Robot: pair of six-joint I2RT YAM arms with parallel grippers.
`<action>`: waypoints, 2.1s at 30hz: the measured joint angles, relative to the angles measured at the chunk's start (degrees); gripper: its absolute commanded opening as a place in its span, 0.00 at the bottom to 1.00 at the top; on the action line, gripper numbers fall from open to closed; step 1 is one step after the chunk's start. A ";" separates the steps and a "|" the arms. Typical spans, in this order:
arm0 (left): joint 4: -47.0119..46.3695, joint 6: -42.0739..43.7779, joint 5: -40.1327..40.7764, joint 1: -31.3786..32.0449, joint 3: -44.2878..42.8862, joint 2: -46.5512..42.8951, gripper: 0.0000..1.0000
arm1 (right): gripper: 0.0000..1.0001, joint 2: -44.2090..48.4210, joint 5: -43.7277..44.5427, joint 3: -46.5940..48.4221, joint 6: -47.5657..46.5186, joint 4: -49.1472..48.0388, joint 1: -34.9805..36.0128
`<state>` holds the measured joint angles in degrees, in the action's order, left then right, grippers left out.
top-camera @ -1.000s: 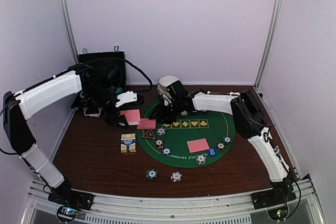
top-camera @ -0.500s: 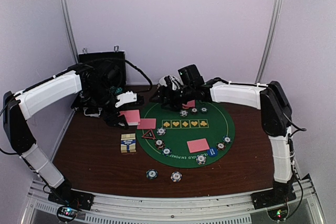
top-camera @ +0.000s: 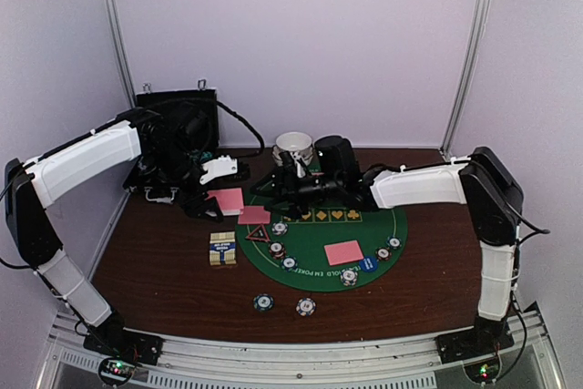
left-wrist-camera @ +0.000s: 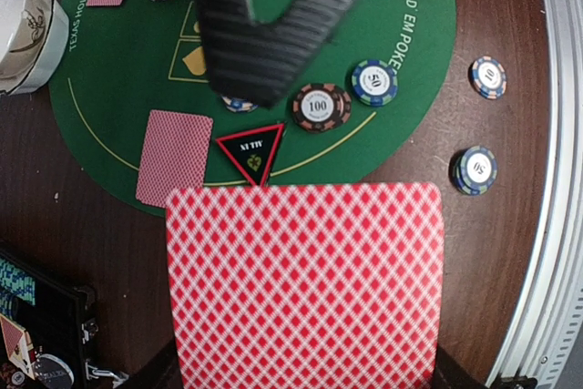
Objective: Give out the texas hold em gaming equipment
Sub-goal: Pick up the poker card from the face-down deck piles.
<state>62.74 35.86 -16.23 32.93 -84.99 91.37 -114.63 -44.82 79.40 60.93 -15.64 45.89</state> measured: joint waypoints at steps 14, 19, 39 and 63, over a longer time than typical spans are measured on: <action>0.13 0.00 0.07 0.00 0.00 0.02 0.00 | 0.80 -0.48 -2.75 0.63 5.44 -8.37 3.23; 0.17 0.00 0.04 0.00 -0.02 0.02 0.00 | 0.79 -2.97 -3.96 3.65 6.84 -9.70 4.00; 0.35 -0.15 -0.09 -0.11 -0.74 0.00 0.00 | 0.70 -11.82 -5.66 13.79 10.32 -8.55 6.23; 1.62 -0.24 0.46 -0.11 -0.72 0.13 0.00 | 0.33 -7.08 -5.97 3.89 12.33 -13.49 3.56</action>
<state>64.36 35.62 -15.77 32.82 -85.71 91.50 -121.71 -50.78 83.29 73.25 -29.12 49.45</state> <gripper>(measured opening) 0.671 0.378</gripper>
